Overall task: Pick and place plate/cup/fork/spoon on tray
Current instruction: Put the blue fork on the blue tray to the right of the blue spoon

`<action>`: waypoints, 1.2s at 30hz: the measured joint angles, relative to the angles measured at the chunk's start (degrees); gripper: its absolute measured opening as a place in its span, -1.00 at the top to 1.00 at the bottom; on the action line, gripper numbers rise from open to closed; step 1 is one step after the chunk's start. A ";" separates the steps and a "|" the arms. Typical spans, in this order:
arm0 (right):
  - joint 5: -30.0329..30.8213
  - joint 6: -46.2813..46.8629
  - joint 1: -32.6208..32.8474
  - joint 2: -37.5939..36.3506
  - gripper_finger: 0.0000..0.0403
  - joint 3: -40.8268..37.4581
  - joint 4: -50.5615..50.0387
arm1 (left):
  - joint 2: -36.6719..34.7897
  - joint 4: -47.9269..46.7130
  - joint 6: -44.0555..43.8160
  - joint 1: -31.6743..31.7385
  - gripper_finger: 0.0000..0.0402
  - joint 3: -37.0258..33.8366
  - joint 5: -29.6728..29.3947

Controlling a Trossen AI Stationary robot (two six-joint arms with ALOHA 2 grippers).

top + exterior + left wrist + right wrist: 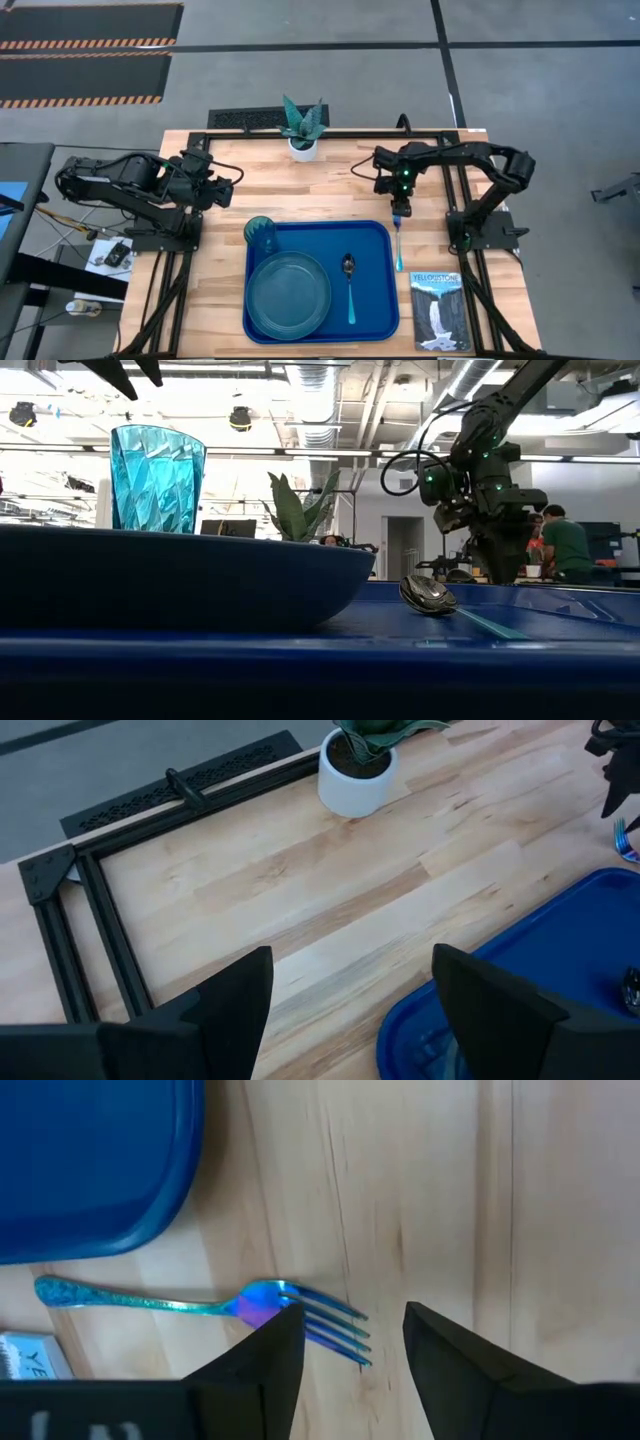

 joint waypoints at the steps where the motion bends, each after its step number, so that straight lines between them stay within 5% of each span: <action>1: 0.00 0.03 0.00 -0.01 0.05 -0.37 0.51 | 0.01 0.00 0.00 0.00 -0.30 0.00 0.00; 12: 0.09 0.54 0.00 -0.01 0.15 -2.57 2.50 | 0.02 -0.05 0.00 0.01 -0.30 0.00 -0.07; 25: -0.90 -1.69 0.00 -0.08 0.93 -2.53 2.34 | 0.02 -0.07 -0.42 0.01 -0.30 0.00 -0.35; 36: 7.58 -0.55 -1.36 -0.76 0.98 -1.77 -2.79 | 0.02 -0.09 -0.42 0.00 -0.30 0.00 -1.03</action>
